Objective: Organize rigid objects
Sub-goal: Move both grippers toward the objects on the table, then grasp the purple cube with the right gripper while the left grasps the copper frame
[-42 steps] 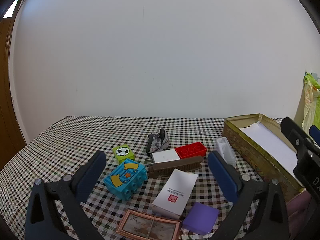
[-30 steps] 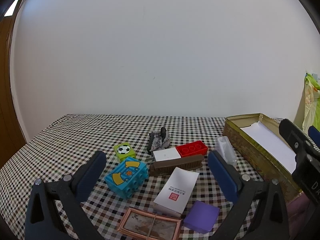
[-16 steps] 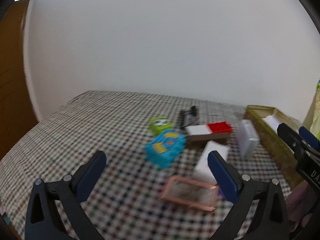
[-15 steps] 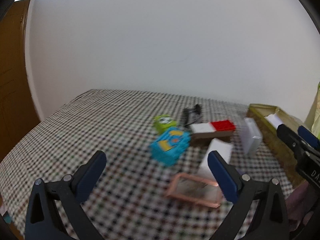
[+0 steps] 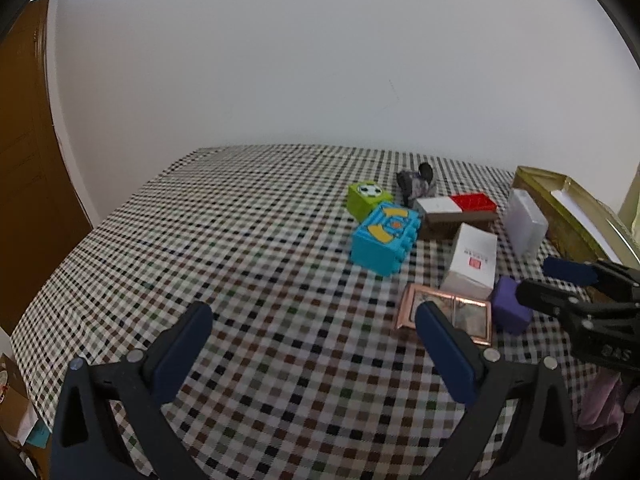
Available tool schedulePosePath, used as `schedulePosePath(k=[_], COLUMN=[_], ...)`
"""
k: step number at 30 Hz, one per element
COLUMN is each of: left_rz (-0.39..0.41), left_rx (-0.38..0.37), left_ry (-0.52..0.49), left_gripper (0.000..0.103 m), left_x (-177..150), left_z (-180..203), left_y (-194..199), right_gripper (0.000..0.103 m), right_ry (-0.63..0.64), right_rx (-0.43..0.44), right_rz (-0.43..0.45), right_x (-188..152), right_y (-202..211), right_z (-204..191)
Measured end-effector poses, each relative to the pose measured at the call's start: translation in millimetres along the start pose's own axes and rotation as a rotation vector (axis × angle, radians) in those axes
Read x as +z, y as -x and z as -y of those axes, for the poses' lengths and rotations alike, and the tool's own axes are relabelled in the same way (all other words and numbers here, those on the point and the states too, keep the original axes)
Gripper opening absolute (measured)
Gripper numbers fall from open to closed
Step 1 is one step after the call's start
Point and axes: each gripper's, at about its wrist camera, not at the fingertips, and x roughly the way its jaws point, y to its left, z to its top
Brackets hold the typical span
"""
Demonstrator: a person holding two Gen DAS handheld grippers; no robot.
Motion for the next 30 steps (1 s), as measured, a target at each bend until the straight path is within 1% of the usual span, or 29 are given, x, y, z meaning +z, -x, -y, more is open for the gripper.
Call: schedulePosePath(k=[1,2,6,10,13,15,16,17,19,21,25,27,30], left_rz=[-0.009,-0.015,-0.033,-0.053,-0.075,-0.087,-0.091,-0.092,-0.094,-0.095,-0.103,-0.121,-0.163], left_rx=[-0.001,-0.004,-0.013,-0.030,-0.070,-0.084,-0.089,-0.092,-0.104,-0.122,-0.147,-0.159,-0.183], left_ry=[-0.002,-0.003,-0.009,-0.014,-0.026,-0.046,-0.057,-0.065,-0.083,-0.102,-0.118,-0.114,-0.103], left_gripper=[0.102,0.103,0.102,0.102,0.102,0.102,0.102,0.102,0.102,0.102,0.103,0.102,0.102], left_x=[1.3,1.0,-1.5,-4.0,-5.0,-5.5,-6.1,-7.5,-5.8,-4.8,1.7,5.8,7.3], left_z=[2.1,2.2,1.5,3.1,6.9,12.7,15.7,20.5,29.8,35.8,49.0,56.4,65.9], left_y=[-1.1,-1.5,-0.8,-1.4,-4.7,-5.9,-6.0,-6.5,-7.4,-6.5,-10.5,-18.9,-31.8], right_gripper=[0.054,0.052,0.052,0.052,0.052,0.048,0.044,0.044,0.043,0.042,0.042,0.042,0.043], right_ry=[0.000,0.000,0.021,0.070,0.086,0.076,0.063,0.043,0.013,-0.002,-0.008,-0.006,-0.010], right_rx=[0.004,0.014,0.060,0.057,0.053,0.065,0.077,0.091,0.101,0.106,0.118,0.102,0.065], right_rz=[-0.025,-0.054,-0.080,-0.135,-0.141,-0.138,-0.134,-0.131,-0.118,-0.085,0.013,0.073,0.132], right_x=[3.6,2.8,2.4,-1.0,-0.7,-2.4,-2.5,-2.2,0.2,1.2,1.5,1.2,1.4], right_y=[-3.9,-8.6,-13.8,-23.7,-20.5,-13.6,-11.5,-9.6,-13.7,-10.9,15.3,30.7,44.2], right_z=[10.7,11.3,6.5,-5.2,-6.5,-4.3,-1.4,2.6,11.8,17.4,25.1,29.7,40.0])
